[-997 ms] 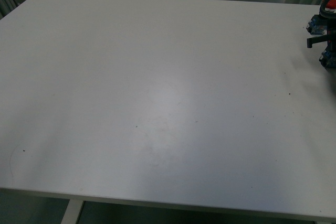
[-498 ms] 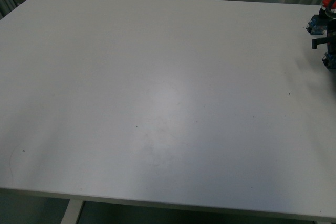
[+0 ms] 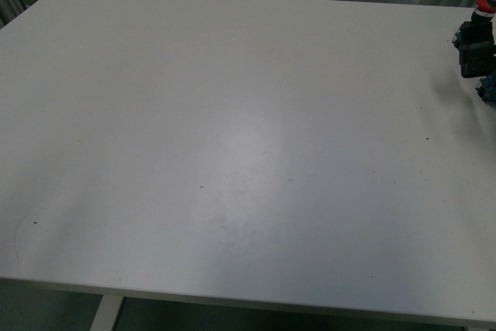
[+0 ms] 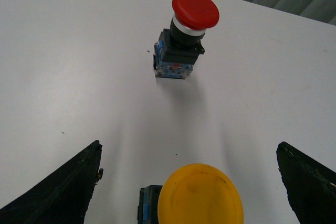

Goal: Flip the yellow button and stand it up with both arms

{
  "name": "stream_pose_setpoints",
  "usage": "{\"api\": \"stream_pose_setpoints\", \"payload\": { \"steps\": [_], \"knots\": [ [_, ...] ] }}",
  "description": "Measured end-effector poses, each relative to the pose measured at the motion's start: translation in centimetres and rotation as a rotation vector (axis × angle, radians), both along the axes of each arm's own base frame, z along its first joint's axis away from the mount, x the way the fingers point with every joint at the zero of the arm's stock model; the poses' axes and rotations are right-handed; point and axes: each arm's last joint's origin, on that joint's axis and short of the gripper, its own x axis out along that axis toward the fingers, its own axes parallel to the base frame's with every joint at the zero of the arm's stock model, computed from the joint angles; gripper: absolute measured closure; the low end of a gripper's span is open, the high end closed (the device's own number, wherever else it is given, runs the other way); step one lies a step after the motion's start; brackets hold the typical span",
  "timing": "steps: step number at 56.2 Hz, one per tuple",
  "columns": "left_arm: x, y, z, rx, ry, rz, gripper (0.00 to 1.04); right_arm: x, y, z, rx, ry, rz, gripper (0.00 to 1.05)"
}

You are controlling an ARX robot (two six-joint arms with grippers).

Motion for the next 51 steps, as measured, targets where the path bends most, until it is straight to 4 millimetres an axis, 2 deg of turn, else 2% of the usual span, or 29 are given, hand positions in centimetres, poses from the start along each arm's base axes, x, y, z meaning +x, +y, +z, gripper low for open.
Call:
{"api": "stream_pose_setpoints", "payload": {
  "steps": [13, 17, 20, 21, 22, 25, 29, 32, 35, 39, 51],
  "knots": [
    [0.0, 0.0, 0.0, 0.000, 0.000, 0.000, 0.07, -0.9, 1.5, 3.3, 0.097, -0.071, 0.060, 0.07],
    [0.0, 0.0, 0.0, 0.000, 0.000, 0.000, 0.07, -1.9, 2.0, 5.1, 0.180, -0.117, 0.089, 0.07],
    [0.0, 0.0, 0.0, 0.000, 0.000, 0.000, 0.07, -3.5, 2.3, 6.9, 0.265, -0.169, 0.114, 0.07],
    [0.0, 0.0, 0.0, 0.000, 0.000, 0.000, 0.07, -4.8, 2.5, 8.1, 0.311, -0.219, 0.123, 0.07],
    [0.0, 0.0, 0.0, 0.000, 0.000, 0.000, 0.07, -5.2, 2.5, 8.5, 0.325, -0.232, 0.125, 0.07],
    [0.0, 0.0, 0.0, 0.000, 0.000, 0.000, 0.07, -5.7, 2.5, 9.6, 0.352, -0.271, 0.120, 0.07],
    [0.0, 0.0, 0.0, 0.000, -0.001, 0.000, 0.07, -5.8, 2.6, 9.9, 0.359, -0.291, 0.118, 0.08],
    [0.0, 0.0, 0.0, 0.000, -0.001, 0.000, 0.07, -7.0, 3.0, 9.0, 0.298, -0.403, 0.138, 0.21],
    [0.0, 0.0, 0.0, 0.000, -0.001, 0.000, 0.07, -8.9, 3.3, 8.0, 0.265, -0.438, 0.163, 0.34],
    [0.0, 0.0, 0.0, 0.000, -0.001, 0.000, 0.07, -11.7, 3.5, 7.9, 0.249, -0.457, 0.178, 0.52],
    [0.0, 0.0, 0.0, 0.000, -0.001, 0.000, 0.07, -16.0, 3.5, 7.3, 0.240, -0.453, 0.179, 0.85]
  ]
}}
